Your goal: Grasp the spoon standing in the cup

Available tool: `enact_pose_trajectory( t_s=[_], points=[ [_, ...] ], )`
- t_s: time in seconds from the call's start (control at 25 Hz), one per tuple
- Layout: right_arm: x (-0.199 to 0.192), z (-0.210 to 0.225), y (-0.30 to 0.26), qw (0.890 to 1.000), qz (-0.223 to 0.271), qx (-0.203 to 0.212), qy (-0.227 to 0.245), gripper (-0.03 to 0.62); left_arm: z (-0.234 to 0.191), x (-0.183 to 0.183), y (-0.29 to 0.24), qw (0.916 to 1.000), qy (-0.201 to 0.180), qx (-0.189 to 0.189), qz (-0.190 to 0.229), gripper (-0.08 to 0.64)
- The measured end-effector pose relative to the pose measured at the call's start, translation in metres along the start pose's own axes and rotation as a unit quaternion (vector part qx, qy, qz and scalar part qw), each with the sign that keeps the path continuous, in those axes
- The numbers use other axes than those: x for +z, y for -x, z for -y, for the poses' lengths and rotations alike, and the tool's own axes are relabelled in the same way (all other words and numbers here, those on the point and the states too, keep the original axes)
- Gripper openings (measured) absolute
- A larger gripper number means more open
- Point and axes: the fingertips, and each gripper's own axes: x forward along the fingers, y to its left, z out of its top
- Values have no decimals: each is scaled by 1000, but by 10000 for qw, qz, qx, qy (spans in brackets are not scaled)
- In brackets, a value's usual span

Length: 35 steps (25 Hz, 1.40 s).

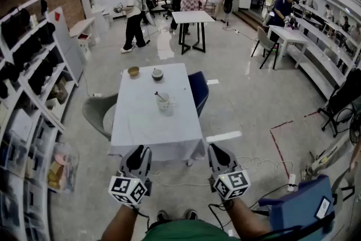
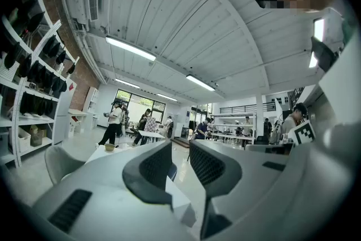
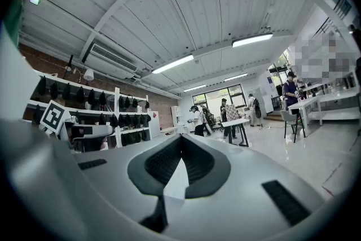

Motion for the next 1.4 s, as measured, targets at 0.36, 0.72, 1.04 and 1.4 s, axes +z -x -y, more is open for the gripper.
enact_pose_trajectory(
  t_s=[0.36, 0.72, 1.04, 1.4],
  points=[
    [2, -52, -21, 9997, -7, 232, 31, 22, -47, 10, 31, 9997, 63, 219, -43, 109],
    [7, -63, -20, 9990, 189, 366, 144, 23, -51, 14, 30, 9996, -19, 280, 28, 109],
    [17, -43, -4, 9984, 196, 363, 385, 23, -18, 14, 19, 9997, -67, 243, 51, 109],
    [16, -18, 10, 9982, 168, 426, 386, 23, 13, 0, 6, 9996, -108, 254, -62, 108]
  ],
)
